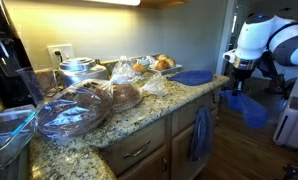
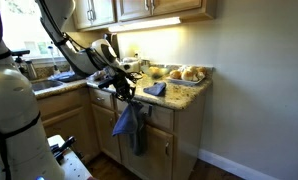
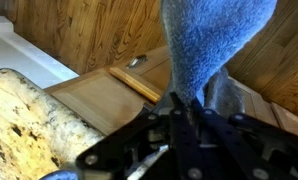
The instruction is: Take the top towel, hang it on the hook and put it back on the counter
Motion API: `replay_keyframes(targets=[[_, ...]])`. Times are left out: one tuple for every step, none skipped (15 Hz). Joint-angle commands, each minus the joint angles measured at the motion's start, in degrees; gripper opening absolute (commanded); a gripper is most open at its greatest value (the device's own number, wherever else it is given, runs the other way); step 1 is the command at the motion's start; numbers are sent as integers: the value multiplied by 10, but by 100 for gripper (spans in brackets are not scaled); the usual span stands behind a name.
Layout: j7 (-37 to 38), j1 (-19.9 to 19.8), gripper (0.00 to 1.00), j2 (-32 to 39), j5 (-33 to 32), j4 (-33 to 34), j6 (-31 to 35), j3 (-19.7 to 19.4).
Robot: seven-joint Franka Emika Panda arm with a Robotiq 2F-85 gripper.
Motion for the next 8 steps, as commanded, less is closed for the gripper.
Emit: replay_keyframes(targets=[[34, -13, 5, 23, -75, 9, -13, 7], [40, -13, 5, 30, -89, 9, -14, 5], [47, -14, 5, 36, -103, 10, -16, 5], [55, -16, 5, 44, -120, 10, -12, 3], [64, -19, 5, 52, -138, 13, -10, 2], [77, -20, 5, 59, -158, 16, -10, 0], [88, -20, 5, 65, -174, 19, -11, -1], [100, -21, 5, 69, -194, 23, -12, -1]])
